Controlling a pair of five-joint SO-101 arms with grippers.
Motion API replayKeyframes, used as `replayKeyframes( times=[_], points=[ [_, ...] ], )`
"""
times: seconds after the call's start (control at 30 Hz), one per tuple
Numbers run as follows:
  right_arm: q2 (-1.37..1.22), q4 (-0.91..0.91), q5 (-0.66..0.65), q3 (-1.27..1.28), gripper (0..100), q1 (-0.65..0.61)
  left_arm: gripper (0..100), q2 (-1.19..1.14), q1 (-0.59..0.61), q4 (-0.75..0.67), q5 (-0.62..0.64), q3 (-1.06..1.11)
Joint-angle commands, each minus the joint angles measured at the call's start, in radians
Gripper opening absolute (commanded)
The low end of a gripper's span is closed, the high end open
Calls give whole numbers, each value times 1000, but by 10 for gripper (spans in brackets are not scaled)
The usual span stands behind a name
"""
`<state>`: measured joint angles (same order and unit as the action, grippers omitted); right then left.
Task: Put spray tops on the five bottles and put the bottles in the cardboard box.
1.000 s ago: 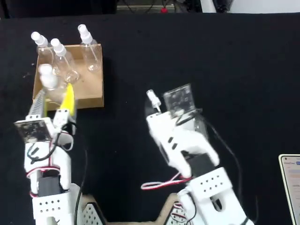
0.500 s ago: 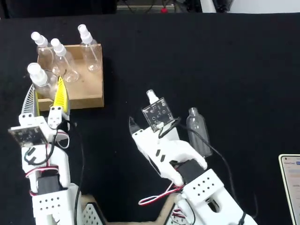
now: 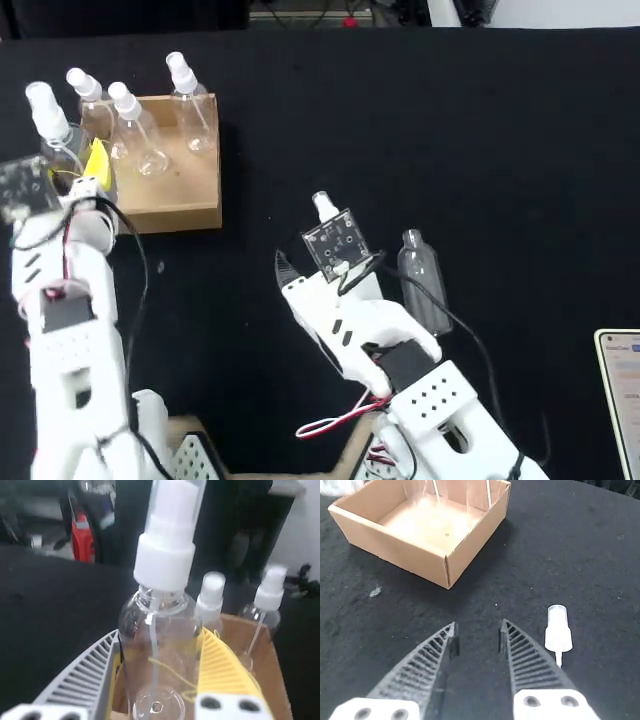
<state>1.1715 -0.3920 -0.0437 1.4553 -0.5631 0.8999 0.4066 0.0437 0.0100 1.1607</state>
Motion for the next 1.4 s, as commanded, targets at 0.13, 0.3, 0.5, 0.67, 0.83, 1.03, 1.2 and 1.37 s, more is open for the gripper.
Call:
replayKeyframes(
  times=[0.13, 0.3, 0.5, 0.67, 0.83, 1.03, 1.2, 1.37],
  points=[
    [18, 43, 5, -7, 134, -8, 120, -292, 7, -23, 3, -197],
    [18, 43, 5, -7, 134, -8, 120, -318, 4, -23, 3, -242],
    [18, 43, 5, -7, 134, -8, 120, -327, -4, -23, 5, -242],
    [18, 43, 5, -7, 134, -8, 120, -327, -2, -32, 3, -209],
    [18, 43, 3, -7, 134, -8, 120, -328, -7, -350, 3, -105],
    [18, 40, 2, -7, 134, -8, 120, -330, -41, -574, 3, 30],
    [18, 40, 0, -7, 134, -8, 120, -431, -33, -551, 3, -48],
    [18, 37, -2, -7, 134, -8, 120, -617, 4, -554, 9, -174]
  ],
)
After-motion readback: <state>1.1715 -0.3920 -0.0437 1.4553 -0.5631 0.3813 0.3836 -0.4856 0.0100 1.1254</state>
